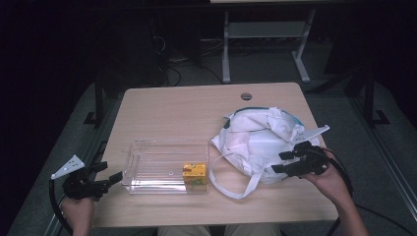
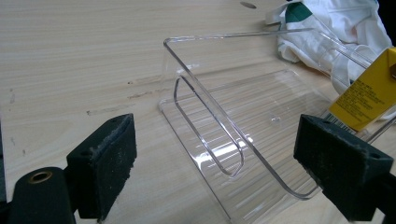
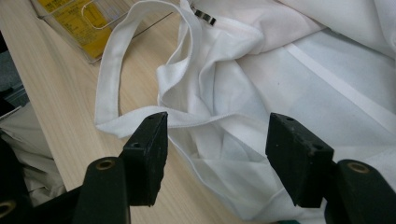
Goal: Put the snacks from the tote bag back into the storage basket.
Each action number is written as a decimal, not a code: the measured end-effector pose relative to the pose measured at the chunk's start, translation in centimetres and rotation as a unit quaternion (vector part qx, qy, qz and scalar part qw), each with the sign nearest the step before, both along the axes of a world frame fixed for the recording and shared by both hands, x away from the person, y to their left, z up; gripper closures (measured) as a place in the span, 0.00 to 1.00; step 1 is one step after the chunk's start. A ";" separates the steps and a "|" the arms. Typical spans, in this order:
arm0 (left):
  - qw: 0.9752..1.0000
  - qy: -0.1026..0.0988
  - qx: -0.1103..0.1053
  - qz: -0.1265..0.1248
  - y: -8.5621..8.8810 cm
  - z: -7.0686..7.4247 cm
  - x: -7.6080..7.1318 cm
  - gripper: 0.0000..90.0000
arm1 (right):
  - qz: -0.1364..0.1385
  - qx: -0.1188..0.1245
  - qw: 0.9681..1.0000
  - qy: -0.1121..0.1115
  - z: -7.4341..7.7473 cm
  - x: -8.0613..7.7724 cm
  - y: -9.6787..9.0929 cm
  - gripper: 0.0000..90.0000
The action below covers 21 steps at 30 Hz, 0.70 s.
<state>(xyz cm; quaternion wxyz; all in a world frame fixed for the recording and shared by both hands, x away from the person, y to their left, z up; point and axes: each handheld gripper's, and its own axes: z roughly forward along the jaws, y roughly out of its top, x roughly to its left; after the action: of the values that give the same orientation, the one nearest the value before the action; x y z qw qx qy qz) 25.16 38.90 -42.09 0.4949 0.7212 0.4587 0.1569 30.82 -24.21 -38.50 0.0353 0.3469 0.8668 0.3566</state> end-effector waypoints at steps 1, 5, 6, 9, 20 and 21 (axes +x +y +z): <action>1.000 0.000 0.001 0.000 0.0 0.0 0.0 0.14 | -0.002 0.001 1.000 0.000 -0.1 -0.1 -0.1 0.42; 1.000 0.001 0.003 0.000 0.0 0.0 -0.1 0.14 | -0.006 0.003 1.000 -0.002 -0.5 -0.4 -0.5 0.42; 1.000 0.002 0.005 0.000 0.0 0.0 -0.1 0.14 | -0.008 0.004 1.000 -0.001 -0.5 -0.5 -0.6 0.42; 1.000 0.001 0.006 -0.002 0.0 0.0 0.0 0.14 | -0.014 0.008 1.000 0.000 -0.8 -0.8 -0.9 0.42; 1.000 -0.001 0.009 -0.004 0.0 0.0 -0.1 0.14 | -0.027 0.015 1.000 0.000 -1.7 -1.8 -2.1 0.42; 1.000 -0.001 0.009 -0.005 0.0 0.0 -0.1 0.14 | -0.026 0.015 1.000 -0.002 -1.8 -1.9 -2.3 0.42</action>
<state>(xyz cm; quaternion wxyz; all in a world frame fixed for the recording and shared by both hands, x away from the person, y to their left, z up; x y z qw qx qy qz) 25.08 38.85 -42.13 0.4892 0.7278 0.4535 0.1595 28.88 -26.50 -40.29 0.0412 0.3695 0.8519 0.3688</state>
